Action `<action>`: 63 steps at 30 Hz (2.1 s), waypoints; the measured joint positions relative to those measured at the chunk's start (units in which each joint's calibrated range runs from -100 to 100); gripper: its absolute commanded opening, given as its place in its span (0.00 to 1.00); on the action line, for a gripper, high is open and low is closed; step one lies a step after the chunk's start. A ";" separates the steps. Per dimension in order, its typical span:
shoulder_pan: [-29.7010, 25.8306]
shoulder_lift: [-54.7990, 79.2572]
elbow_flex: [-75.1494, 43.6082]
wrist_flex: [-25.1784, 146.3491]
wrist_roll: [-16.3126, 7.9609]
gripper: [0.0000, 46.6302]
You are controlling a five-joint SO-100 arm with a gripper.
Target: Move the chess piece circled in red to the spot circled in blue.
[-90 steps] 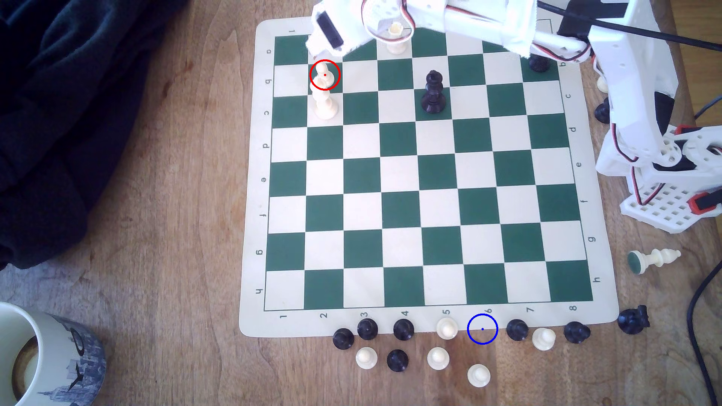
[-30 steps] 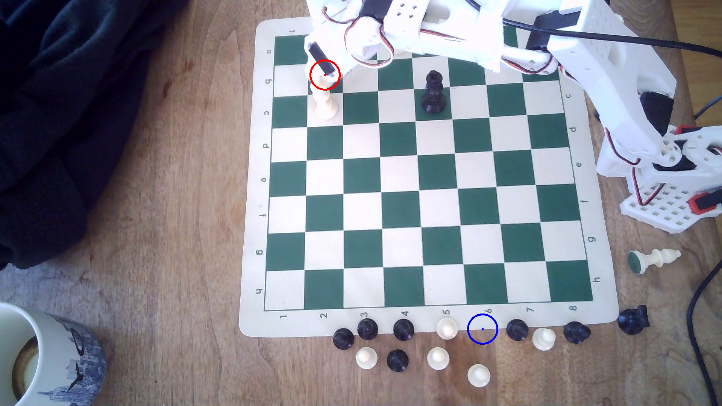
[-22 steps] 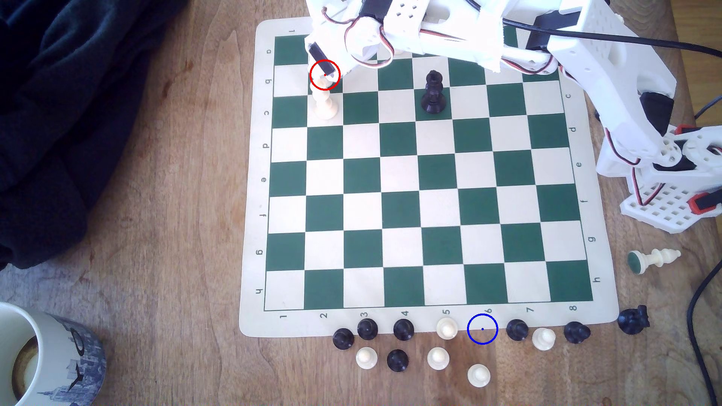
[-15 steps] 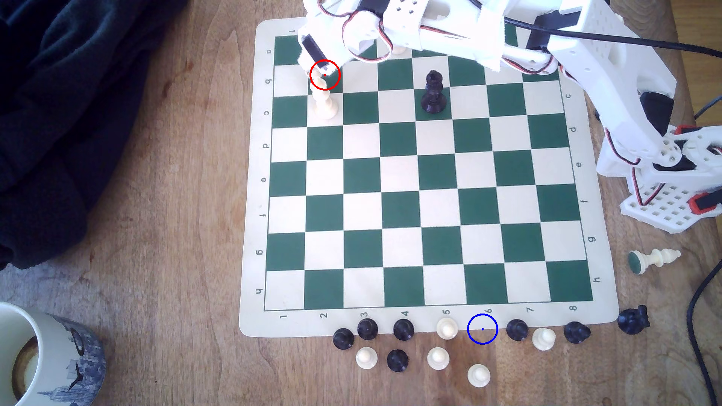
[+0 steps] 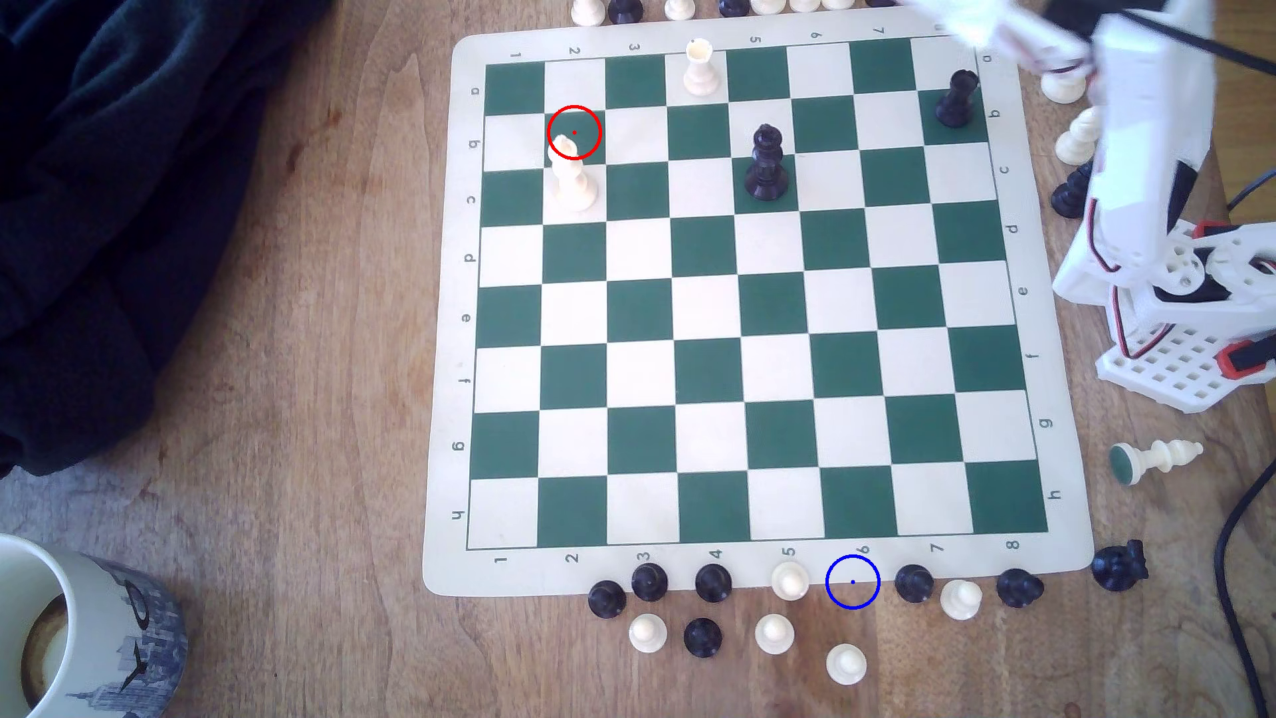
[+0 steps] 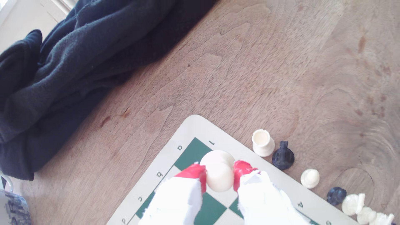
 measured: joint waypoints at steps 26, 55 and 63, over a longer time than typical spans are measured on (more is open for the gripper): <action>-31.49 -63.43 50.79 19.28 4.30 0.03; -56.71 -41.73 68.59 -2.55 11.87 0.04; -59.29 -32.43 68.50 -8.05 11.97 0.04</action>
